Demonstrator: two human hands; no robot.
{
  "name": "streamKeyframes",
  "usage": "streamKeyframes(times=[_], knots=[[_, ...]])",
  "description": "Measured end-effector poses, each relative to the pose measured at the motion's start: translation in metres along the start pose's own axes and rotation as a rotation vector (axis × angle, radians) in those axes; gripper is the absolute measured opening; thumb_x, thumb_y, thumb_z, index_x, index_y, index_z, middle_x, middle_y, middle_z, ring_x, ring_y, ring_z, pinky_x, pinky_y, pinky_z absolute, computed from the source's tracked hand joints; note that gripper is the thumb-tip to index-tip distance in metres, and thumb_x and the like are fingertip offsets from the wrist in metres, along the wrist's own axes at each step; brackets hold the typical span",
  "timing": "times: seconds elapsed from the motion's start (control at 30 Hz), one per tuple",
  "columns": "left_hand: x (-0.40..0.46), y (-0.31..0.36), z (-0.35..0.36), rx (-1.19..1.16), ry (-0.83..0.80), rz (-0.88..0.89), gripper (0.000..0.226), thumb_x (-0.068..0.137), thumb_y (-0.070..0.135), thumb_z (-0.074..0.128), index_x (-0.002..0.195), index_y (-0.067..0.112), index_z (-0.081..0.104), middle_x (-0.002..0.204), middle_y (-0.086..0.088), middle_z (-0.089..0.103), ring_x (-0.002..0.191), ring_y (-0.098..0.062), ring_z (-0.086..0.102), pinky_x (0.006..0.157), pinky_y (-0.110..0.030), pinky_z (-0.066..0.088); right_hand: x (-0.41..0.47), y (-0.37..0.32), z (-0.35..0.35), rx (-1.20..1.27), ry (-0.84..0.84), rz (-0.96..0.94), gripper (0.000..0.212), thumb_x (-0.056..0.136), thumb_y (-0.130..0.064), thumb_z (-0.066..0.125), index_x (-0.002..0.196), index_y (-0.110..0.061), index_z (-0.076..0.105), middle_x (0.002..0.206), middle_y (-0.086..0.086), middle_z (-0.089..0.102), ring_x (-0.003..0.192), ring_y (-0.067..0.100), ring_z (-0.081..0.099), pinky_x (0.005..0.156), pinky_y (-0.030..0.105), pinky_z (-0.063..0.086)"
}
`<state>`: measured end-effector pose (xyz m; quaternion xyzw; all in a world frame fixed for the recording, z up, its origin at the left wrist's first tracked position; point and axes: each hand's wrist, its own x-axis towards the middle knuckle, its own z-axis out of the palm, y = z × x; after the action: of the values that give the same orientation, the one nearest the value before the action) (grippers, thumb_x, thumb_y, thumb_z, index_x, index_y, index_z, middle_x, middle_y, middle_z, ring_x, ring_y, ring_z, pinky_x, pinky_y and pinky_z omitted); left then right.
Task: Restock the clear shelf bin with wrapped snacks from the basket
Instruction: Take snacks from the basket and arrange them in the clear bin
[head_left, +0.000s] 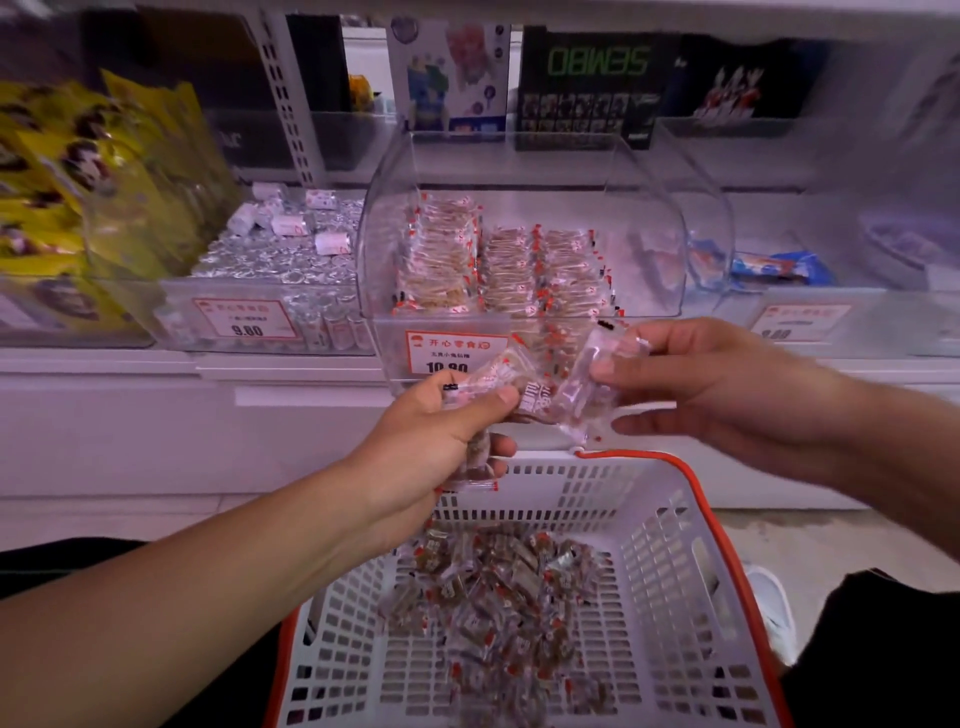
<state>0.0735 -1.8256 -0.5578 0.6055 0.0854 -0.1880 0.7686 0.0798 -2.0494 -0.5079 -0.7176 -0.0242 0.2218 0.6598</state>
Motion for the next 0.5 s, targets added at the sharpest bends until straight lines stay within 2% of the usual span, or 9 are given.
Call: streamKeyframes(times=[0.1, 0.23, 0.3, 0.33, 0.4, 0.5], knots=[[-0.005, -0.002, 0.006, -0.105, 0.020, 0.005, 0.030, 0.084, 0.022, 0.075, 0.111, 0.015, 0.062, 0.077, -0.003, 0.073, 0.055, -0.013, 0.064, 0.046, -0.024, 0.052, -0.002, 0.012, 0.027, 0.273, 0.085, 0.059, 0.023, 0.078, -0.015, 0.073, 0.100, -0.008, 0.069, 0.096, 0.014, 0.074, 0.075, 0.019, 0.069, 0.076, 0.032, 0.060], [-0.010, 0.001, 0.011, -0.104, -0.020, -0.011, 0.040, 0.077, 0.037, 0.073, 0.110, 0.017, 0.064, 0.076, 0.001, 0.069, 0.055, -0.012, 0.062, 0.050, -0.027, 0.054, -0.002, 0.015, 0.039, 0.291, 0.209, 0.022, 0.028, 0.086, -0.007, 0.069, 0.111, -0.009, 0.057, 0.091, 0.013, 0.073, 0.072, 0.020, 0.069, 0.068, 0.034, 0.061], [-0.013, 0.007, 0.012, -0.120, -0.114, -0.063, 0.037, 0.090, 0.042, 0.063, 0.112, 0.011, 0.066, 0.080, -0.003, 0.068, 0.056, -0.014, 0.060, 0.050, -0.027, 0.054, -0.001, 0.009, 0.034, 0.259, 0.230, -0.030, 0.029, 0.087, -0.005, 0.067, 0.114, -0.004, 0.057, 0.092, 0.014, 0.071, 0.070, 0.018, 0.065, 0.063, 0.030, 0.059], [-0.014, 0.010, 0.011, -0.156, -0.170, -0.108, 0.037, 0.098, 0.039, 0.054, 0.114, 0.008, 0.066, 0.082, -0.006, 0.068, 0.057, -0.015, 0.059, 0.051, -0.029, 0.054, -0.002, 0.005, 0.031, 0.224, 0.203, -0.042, 0.028, 0.089, -0.006, 0.065, 0.116, 0.000, 0.059, 0.094, 0.014, 0.070, 0.072, 0.016, 0.063, 0.063, 0.027, 0.058], [-0.015, 0.016, 0.010, -0.233, -0.263, -0.172, 0.035, 0.098, 0.024, 0.042, 0.115, 0.001, 0.062, 0.087, -0.011, 0.068, 0.060, -0.017, 0.059, 0.054, -0.031, 0.056, -0.004, -0.001, 0.024, 0.165, 0.148, -0.048, 0.026, 0.088, -0.009, 0.063, 0.112, 0.001, 0.066, 0.094, 0.014, 0.070, 0.074, 0.015, 0.060, 0.063, 0.024, 0.057], [-0.015, 0.018, 0.006, -0.228, -0.289, -0.149, 0.029, 0.099, 0.007, 0.042, 0.114, -0.009, 0.062, 0.093, -0.013, 0.073, 0.065, -0.017, 0.065, 0.058, -0.029, 0.058, -0.005, -0.008, 0.013, 0.126, 0.124, -0.042, 0.038, 0.082, -0.016, 0.065, 0.113, 0.006, 0.065, 0.104, 0.025, 0.069, 0.086, 0.024, 0.057, 0.068, 0.026, 0.055]])
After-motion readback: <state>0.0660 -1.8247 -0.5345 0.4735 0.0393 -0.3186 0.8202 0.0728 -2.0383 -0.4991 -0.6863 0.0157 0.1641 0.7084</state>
